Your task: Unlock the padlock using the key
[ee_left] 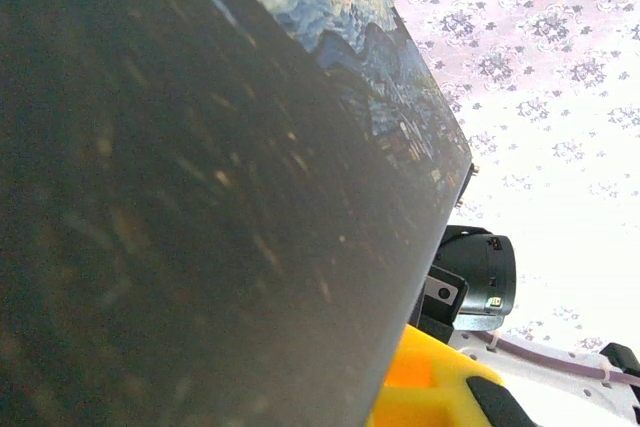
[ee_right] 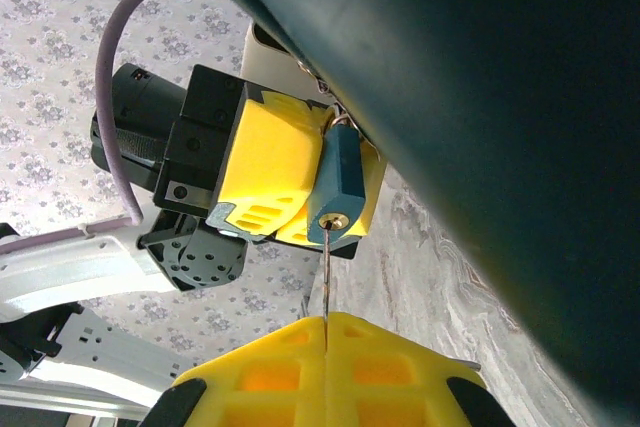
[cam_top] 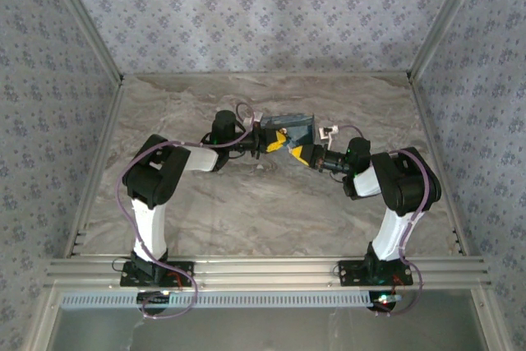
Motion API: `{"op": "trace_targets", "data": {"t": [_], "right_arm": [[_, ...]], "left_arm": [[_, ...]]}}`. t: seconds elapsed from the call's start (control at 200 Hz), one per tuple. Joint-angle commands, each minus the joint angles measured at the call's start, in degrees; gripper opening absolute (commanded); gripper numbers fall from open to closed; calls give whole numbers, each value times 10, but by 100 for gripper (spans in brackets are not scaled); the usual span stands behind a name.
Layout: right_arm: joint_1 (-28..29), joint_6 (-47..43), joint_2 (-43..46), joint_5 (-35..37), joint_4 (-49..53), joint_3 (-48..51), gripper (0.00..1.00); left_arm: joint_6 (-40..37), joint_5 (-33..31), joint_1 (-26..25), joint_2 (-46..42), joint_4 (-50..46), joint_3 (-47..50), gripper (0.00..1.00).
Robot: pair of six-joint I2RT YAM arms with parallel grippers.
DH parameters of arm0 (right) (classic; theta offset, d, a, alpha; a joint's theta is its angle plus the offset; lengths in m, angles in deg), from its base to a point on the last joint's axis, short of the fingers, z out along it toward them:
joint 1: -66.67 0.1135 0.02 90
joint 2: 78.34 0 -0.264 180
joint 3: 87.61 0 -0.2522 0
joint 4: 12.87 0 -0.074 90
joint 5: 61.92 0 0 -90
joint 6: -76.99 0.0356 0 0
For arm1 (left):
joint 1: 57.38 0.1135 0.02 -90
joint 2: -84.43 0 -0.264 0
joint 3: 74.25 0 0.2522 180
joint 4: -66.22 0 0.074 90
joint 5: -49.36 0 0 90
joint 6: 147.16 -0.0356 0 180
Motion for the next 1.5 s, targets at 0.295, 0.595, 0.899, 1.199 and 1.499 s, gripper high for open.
{"op": "trace_targets", "data": {"t": [0.295, 0.595, 0.899, 1.199, 1.499], "right_arm": [[5, 11, -5, 4, -19, -14, 0], [5, 20, -1, 12, -19, -22, 0], [5, 31, 10, 16, -19, -27, 0], [-5, 76, -8, 31, -18, -37, 0], [-6, 120, -13, 48, -18, -34, 0]], "left_arm": [[27, 7, -1, 10, 89, 9, 0], [35, 11, -5, 15, 104, 11, 0], [41, 15, -9, 21, 119, 14, 0], [44, 17, -11, 22, 133, 14, 0], [50, 11, -11, 23, 149, 15, 0]]}}
